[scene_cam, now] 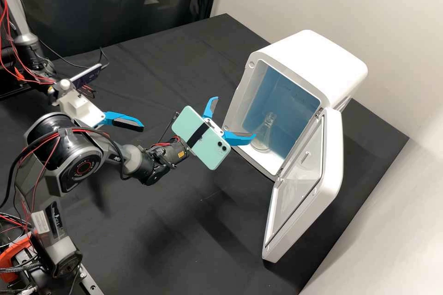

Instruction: Take the flask out of the incubator

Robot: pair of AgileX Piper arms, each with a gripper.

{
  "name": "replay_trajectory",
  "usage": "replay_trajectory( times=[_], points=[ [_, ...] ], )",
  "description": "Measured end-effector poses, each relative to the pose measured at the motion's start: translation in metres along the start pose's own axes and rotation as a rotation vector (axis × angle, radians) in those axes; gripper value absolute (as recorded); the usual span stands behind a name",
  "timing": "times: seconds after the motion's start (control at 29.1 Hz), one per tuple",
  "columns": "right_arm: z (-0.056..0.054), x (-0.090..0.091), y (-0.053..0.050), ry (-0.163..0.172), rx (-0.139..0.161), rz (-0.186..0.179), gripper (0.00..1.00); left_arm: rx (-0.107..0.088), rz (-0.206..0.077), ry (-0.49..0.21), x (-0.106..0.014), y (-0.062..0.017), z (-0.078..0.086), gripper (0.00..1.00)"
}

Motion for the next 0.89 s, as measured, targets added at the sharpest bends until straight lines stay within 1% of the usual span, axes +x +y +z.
replay_trajectory(
  times=[0.03, 0.1, 0.17, 0.24, 0.28, 0.31, 0.34, 0.45, 0.48, 0.52, 0.62, 0.65, 0.69, 0.72, 0.79, 0.89],
  points=[
    [0.000, 0.000, 0.000, 0.000, 0.000, 0.000, 1.00, -0.007, -0.016, 0.013, -0.001, -0.0041, -0.005, 1.00],
    [0.000, 0.000, 0.000, 0.000, 0.000, 0.000, 1.00, -0.026, -0.034, 0.041, -0.003, -0.0083, -0.016, 1.00],
    [0.000, 0.000, 0.000, 0.000, 0.000, 0.000, 1.00, -0.047, -0.038, 0.062, -0.006, -0.0095, -0.025, 1.00],
    [0.000, 0.000, 0.000, 0.000, 0.000, 0.000, 1.00, -0.063, -0.038, 0.077, -0.009, -0.0105, -0.034, 1.00],
    [0.000, 0.000, 0.000, 0.000, 0.000, 0.000, 1.00, -0.080, -0.039, 0.085, -0.012, -0.0116, -0.039, 1.00],
    [0.000, 0.000, 0.000, 0.000, 0.000, 0.000, 1.00, -0.090, -0.041, 0.095, -0.013, -0.0123, -0.042, 1.00],
    [0.000, 0.000, 0.000, 0.000, 0.000, 0.000, 1.00, -0.106, -0.044, 0.107, -0.016, -0.0134, -0.046, 1.00],
    [0.000, 0.000, 0.000, 0.000, 0.000, 0.000, 1.00, -0.130, -0.046, 0.125, -0.026, -0.0134, -0.057, 1.00],
    [0.000, 0.000, 0.000, 0.000, 0.000, 0.000, 1.00, -0.137, -0.043, 0.132, -0.029, -0.0125, -0.061, 1.00],
    [0.000, 0.000, 0.000, 0.000, 0.000, 0.000, 1.00, -0.135, -0.037, 0.132, -0.032, -0.0116, -0.063, 1.00],
    [0.000, 0.000, 0.000, 0.000, 0.000, 0.000, 1.00, -0.145, 0.001, 0.151, -0.042, -0.0062, -0.074, 1.00],
    [0.000, 0.000, 0.000, 0.000, 0.000, 0.000, 1.00, -0.148, 0.008, 0.154, -0.045, -0.0054, -0.076, 1.00],
    [0.000, 0.000, 0.000, 0.000, 0.000, 0.000, 1.00, -0.155, 0.021, 0.158, -0.049, -0.0039, -0.080, 1.00],
    [0.000, 0.000, 0.000, 0.000, 0.000, 0.000, 1.00, -0.159, 0.029, 0.163, -0.051, -0.0028, -0.082, 1.00],
    [0.000, 0.000, 0.000, 0.000, 0.000, 0.000, 1.00, -0.162, 0.046, 0.179, -0.058, -0.0004, -0.088, 1.00],
    [0.000, 0.000, 0.000, 0.000, 0.000, 0.000, 1.00, -0.160, 0.061, 0.191, -0.063, 0.0008, -0.093, 1.00]
  ],
)
